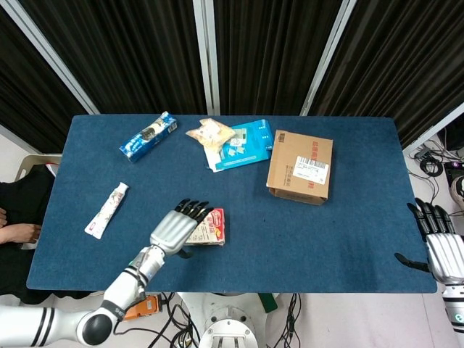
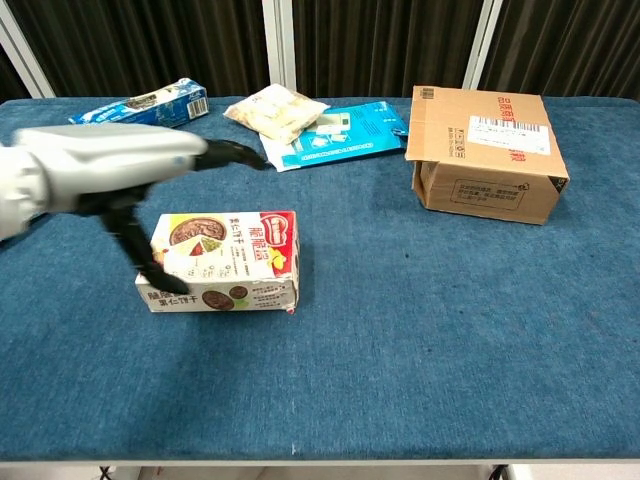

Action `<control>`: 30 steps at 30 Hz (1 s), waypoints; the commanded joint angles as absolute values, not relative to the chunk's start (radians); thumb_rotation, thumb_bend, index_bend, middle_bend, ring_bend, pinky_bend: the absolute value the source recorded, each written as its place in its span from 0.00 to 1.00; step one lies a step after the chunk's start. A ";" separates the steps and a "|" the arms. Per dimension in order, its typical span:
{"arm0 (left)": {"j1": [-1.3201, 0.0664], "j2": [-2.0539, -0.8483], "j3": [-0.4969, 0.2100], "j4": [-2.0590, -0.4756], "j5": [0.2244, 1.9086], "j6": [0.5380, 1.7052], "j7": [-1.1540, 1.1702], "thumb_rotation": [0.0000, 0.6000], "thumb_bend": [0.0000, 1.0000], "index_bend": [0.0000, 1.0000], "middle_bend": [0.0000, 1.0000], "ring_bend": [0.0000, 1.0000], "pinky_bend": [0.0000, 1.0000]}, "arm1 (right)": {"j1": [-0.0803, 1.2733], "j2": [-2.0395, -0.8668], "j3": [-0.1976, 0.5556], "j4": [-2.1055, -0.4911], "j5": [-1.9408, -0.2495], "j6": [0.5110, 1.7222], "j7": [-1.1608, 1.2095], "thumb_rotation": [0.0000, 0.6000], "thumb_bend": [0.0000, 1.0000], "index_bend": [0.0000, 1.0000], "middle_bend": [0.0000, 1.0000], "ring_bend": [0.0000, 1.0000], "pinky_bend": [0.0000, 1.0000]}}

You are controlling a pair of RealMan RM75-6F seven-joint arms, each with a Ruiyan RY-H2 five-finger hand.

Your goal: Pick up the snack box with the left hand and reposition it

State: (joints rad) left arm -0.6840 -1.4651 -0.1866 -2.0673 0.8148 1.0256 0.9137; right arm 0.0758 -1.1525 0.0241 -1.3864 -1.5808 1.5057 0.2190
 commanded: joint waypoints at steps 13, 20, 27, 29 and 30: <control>-1.010 -1.779 -0.306 -1.858 0.346 1.276 1.144 1.00 0.00 0.00 0.00 0.00 0.00 | 0.075 -1.161 0.023 -1.356 -1.569 1.494 0.244 1.00 0.10 0.00 0.00 0.00 0.00; -1.048 -1.793 -0.325 -1.858 0.238 1.313 1.161 1.00 0.00 0.00 0.00 0.00 0.00 | 0.076 -1.166 0.022 -1.345 -1.567 1.491 0.254 1.00 0.10 0.00 0.00 0.00 0.00; -1.100 -1.836 -0.333 -1.806 0.165 1.369 1.200 1.00 0.00 0.00 0.00 0.00 0.00 | 0.074 -1.168 0.021 -1.339 -1.563 1.487 0.258 1.00 0.10 0.00 0.00 0.00 0.00; -1.113 -1.852 -0.331 -1.793 0.152 1.394 1.216 1.00 0.00 0.00 0.01 0.00 0.00 | 0.073 -1.168 0.021 -1.337 -1.561 1.487 0.259 1.00 0.10 0.00 0.00 0.00 0.00; -1.120 -1.861 -0.333 -1.788 0.141 1.408 1.226 1.00 0.00 0.00 0.02 0.00 0.00 | 0.072 -1.169 0.021 -1.336 -1.561 1.487 0.260 1.00 0.10 0.00 0.00 0.00 0.00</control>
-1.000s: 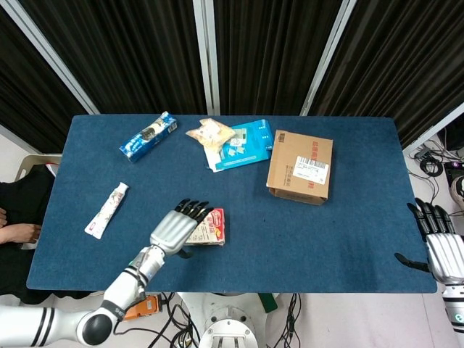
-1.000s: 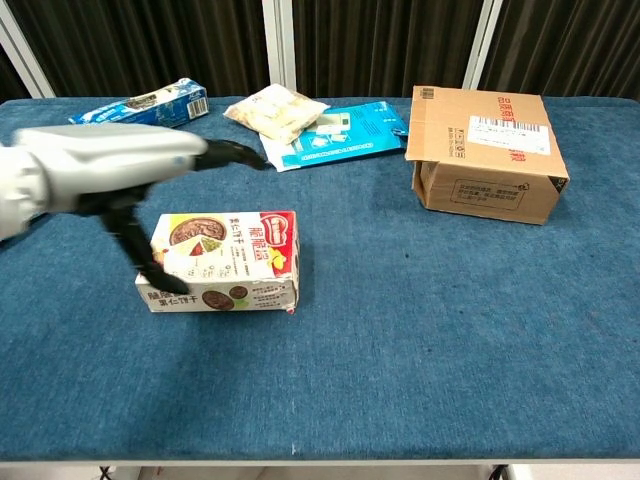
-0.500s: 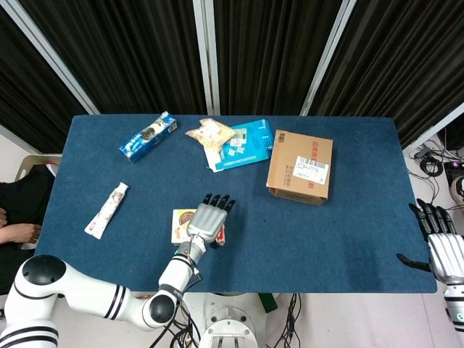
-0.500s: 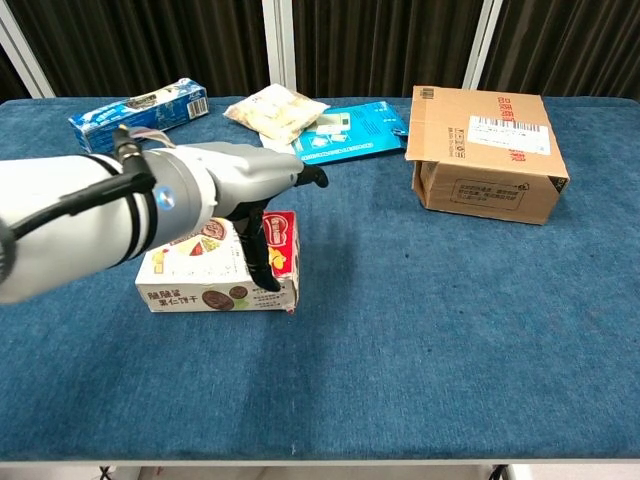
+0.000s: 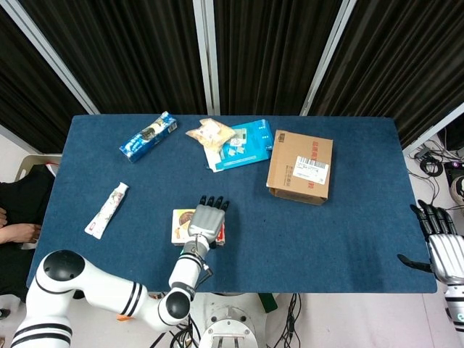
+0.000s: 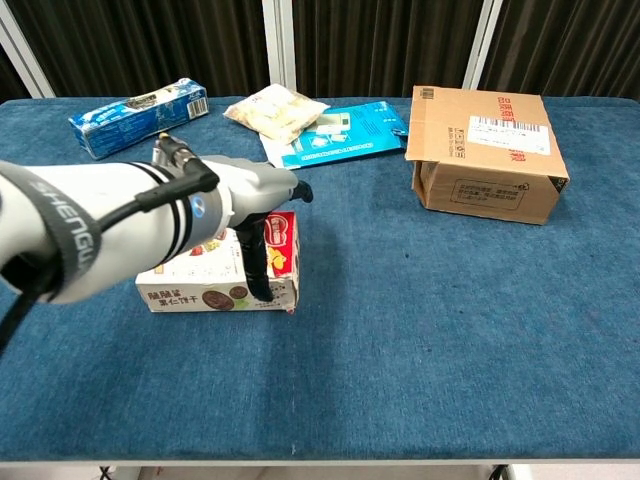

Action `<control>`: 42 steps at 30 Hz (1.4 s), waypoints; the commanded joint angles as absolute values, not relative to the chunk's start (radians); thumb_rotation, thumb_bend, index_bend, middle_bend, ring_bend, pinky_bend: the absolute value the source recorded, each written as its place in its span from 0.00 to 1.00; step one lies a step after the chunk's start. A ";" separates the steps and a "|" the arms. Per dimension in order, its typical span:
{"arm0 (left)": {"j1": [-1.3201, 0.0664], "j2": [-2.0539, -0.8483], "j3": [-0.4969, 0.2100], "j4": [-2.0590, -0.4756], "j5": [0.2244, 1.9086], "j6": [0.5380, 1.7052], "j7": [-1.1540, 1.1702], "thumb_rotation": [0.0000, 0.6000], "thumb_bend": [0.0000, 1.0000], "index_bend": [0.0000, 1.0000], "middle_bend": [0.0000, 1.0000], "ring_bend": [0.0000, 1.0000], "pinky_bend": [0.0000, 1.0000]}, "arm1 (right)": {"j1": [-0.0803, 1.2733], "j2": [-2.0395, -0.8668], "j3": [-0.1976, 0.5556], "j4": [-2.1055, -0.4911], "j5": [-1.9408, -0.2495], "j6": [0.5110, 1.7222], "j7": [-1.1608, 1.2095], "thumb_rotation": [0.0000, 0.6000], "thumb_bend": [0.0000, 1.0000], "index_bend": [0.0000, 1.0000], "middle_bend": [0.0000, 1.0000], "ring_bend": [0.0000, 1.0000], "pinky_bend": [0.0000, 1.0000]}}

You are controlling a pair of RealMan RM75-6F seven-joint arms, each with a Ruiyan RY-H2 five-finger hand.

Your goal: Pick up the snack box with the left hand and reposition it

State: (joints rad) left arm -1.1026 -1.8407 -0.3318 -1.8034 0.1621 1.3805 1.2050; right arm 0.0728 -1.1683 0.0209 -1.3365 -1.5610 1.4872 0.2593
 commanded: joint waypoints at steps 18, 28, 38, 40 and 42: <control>-1.177 -1.951 -0.366 -1.694 0.082 1.491 1.317 1.00 0.00 0.13 0.17 0.09 0.04 | 0.068 -1.177 0.018 -1.317 -1.553 1.480 0.274 1.00 0.10 0.00 0.00 0.00 0.00; -1.134 -1.885 -0.362 -1.740 0.184 1.429 1.239 1.00 0.07 0.31 0.33 0.26 0.16 | 0.068 -1.182 0.018 -1.308 -1.551 1.475 0.280 1.00 0.10 0.00 0.00 0.00 0.00; -0.946 -1.636 -0.374 -1.863 0.510 1.114 0.782 1.00 0.09 0.32 0.35 0.27 0.20 | 0.064 -1.181 0.021 -1.303 -1.545 1.477 0.286 1.00 0.10 0.00 0.00 0.00 0.00; -0.895 -1.620 -0.380 -1.836 0.607 1.054 0.629 1.00 0.09 0.32 0.35 0.27 0.20 | 0.064 -1.181 0.022 -1.305 -1.543 1.477 0.286 1.00 0.10 0.00 0.00 0.00 0.00; -0.833 -1.624 -0.388 -1.792 0.730 0.998 0.428 1.00 0.09 0.32 0.35 0.26 0.20 | 0.064 -1.178 0.024 -1.307 -1.540 1.475 0.284 1.00 0.10 0.00 0.00 0.00 0.00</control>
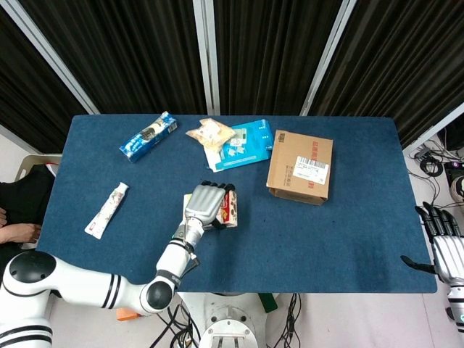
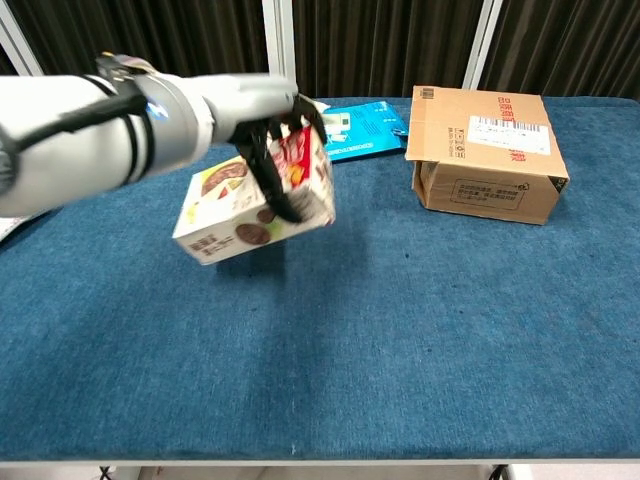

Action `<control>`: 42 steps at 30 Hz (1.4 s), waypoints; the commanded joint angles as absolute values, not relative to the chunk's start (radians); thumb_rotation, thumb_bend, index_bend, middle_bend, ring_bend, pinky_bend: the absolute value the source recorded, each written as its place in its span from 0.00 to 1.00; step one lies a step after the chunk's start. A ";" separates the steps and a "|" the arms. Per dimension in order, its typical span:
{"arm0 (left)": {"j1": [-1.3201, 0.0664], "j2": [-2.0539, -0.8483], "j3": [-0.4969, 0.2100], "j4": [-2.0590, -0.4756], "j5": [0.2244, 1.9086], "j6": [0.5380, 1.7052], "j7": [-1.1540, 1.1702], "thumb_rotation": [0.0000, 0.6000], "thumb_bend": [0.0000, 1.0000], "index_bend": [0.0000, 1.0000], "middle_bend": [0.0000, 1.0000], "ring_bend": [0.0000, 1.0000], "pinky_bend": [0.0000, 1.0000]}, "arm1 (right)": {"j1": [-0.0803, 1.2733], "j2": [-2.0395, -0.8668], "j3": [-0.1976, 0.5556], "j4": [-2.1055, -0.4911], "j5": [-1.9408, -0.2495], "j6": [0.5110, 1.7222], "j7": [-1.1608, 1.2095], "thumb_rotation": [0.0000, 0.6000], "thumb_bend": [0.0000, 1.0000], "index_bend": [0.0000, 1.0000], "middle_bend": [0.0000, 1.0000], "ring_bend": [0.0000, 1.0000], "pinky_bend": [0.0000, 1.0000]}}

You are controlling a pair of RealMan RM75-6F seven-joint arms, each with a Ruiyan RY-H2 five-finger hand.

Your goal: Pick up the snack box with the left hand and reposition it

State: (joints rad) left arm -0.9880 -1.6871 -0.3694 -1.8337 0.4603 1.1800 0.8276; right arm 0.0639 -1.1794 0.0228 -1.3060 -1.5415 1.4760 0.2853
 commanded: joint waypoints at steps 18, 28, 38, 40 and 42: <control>-0.671 -1.892 -0.304 -1.217 1.346 1.063 -0.606 1.00 0.05 0.32 0.34 0.22 0.16 | 0.061 -1.150 0.033 -1.375 -1.525 1.474 0.226 1.00 0.10 0.00 0.00 0.00 0.00; -0.695 -1.954 -0.254 -1.034 1.423 1.107 -0.665 1.00 0.04 0.32 0.34 0.22 0.15 | 0.051 -1.141 0.034 -1.407 -1.516 1.480 0.195 1.00 0.10 0.00 0.00 0.00 0.00; -0.703 -1.899 -0.219 -1.055 1.450 1.095 -0.666 1.00 0.02 0.10 0.13 0.06 0.06 | 0.049 -1.141 0.034 -1.415 -1.521 1.484 0.192 1.00 0.10 0.00 0.00 0.00 0.00; -0.702 -1.887 -0.215 -1.066 1.451 1.094 -0.662 1.00 0.02 0.07 0.13 0.05 0.05 | 0.049 -1.141 0.034 -1.415 -1.523 1.485 0.194 1.00 0.10 0.00 0.00 0.00 0.00; -0.702 -1.878 -0.211 -1.072 1.452 1.094 -0.655 1.00 0.02 0.04 0.11 0.04 0.04 | 0.048 -1.142 0.034 -1.414 -1.524 1.486 0.196 1.00 0.10 0.00 0.00 0.00 0.00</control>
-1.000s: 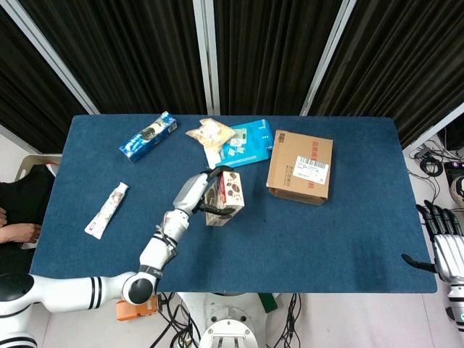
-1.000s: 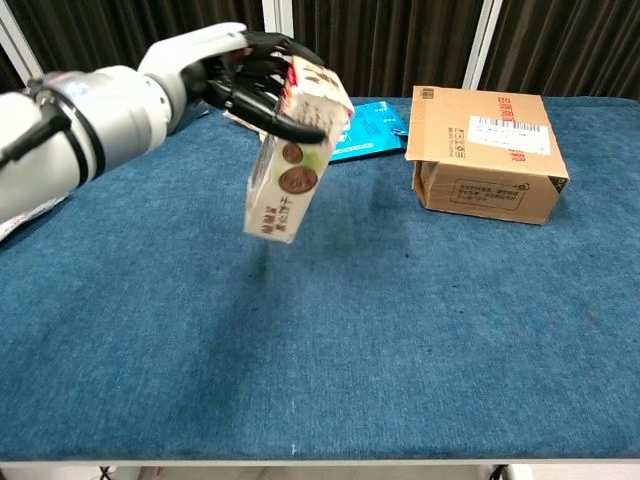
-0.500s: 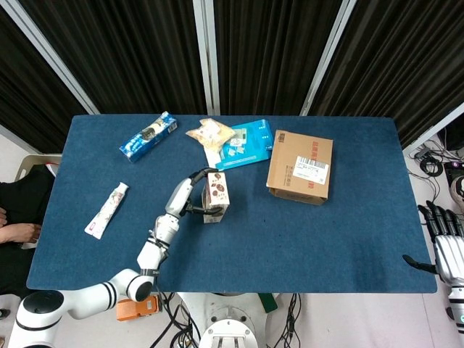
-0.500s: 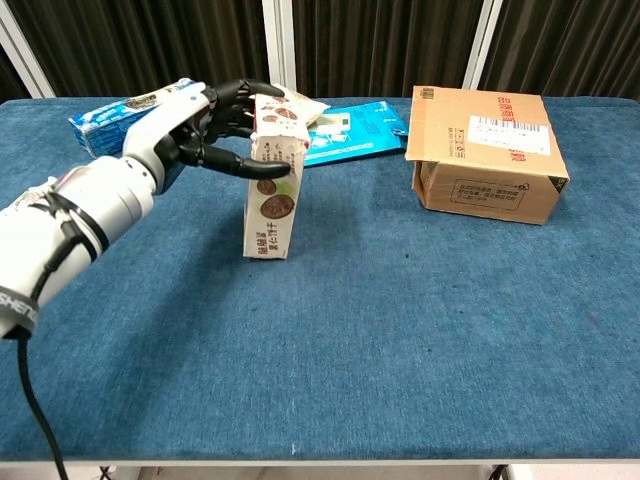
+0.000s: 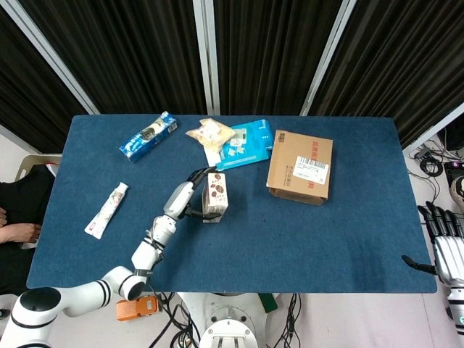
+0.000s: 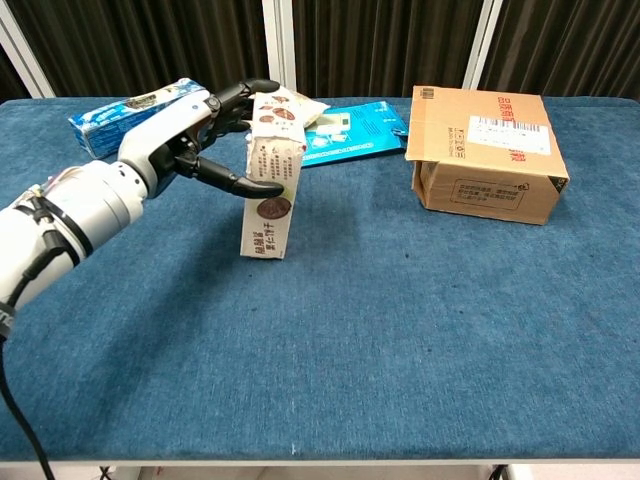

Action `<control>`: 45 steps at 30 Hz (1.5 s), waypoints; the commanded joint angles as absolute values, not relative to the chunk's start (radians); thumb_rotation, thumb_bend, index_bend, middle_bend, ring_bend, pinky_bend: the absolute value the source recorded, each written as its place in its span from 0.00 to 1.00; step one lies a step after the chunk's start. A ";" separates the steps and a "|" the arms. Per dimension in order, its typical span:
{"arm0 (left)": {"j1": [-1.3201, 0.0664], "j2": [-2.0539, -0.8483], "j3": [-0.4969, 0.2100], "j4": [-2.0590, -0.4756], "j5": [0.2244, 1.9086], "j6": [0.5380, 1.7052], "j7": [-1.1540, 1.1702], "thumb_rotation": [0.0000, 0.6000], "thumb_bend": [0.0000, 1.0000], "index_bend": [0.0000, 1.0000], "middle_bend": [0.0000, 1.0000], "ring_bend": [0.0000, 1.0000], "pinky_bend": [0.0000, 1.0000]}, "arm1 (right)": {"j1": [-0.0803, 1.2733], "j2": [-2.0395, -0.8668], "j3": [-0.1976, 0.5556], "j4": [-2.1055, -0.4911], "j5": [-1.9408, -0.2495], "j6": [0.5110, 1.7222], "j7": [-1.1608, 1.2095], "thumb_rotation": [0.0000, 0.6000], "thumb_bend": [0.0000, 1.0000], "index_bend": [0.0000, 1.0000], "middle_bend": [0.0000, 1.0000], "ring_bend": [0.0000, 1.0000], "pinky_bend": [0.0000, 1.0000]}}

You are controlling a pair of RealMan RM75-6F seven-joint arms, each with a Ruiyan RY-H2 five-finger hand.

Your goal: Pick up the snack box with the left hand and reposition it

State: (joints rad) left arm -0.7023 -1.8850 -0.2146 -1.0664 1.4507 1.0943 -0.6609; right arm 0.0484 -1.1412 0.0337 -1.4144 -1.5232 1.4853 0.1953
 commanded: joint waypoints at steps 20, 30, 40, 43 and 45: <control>-0.699 -1.653 -0.157 -1.304 1.483 1.076 -0.380 1.00 0.02 0.00 0.00 0.00 0.00 | 0.053 -1.145 0.033 -1.400 -1.538 1.486 0.226 1.00 0.10 0.00 0.00 0.00 0.00; -0.708 -1.414 -0.190 -1.711 1.289 0.961 -0.054 1.00 0.02 0.00 0.00 0.00 0.00 | 0.056 -1.152 0.032 -1.387 -1.542 1.483 0.239 1.00 0.10 0.00 0.00 0.00 0.00; -0.829 -1.384 -0.268 -1.978 0.777 1.048 0.423 1.00 0.02 0.00 0.00 0.00 0.00 | 0.056 -1.156 0.032 -1.374 -1.543 1.485 0.256 1.00 0.10 0.00 0.00 0.00 0.00; -0.887 -1.398 -0.293 -2.008 0.635 1.093 0.523 1.00 0.02 0.00 0.00 0.00 0.00 | 0.059 -1.157 0.032 -1.370 -1.542 1.480 0.259 1.00 0.10 0.00 0.00 0.00 0.00; -0.927 -1.400 -0.317 -2.027 0.538 1.111 0.567 1.00 0.02 0.00 0.00 0.00 0.00 | 0.062 -1.160 0.033 -1.367 -1.542 1.476 0.262 1.00 0.10 0.00 0.00 0.00 0.00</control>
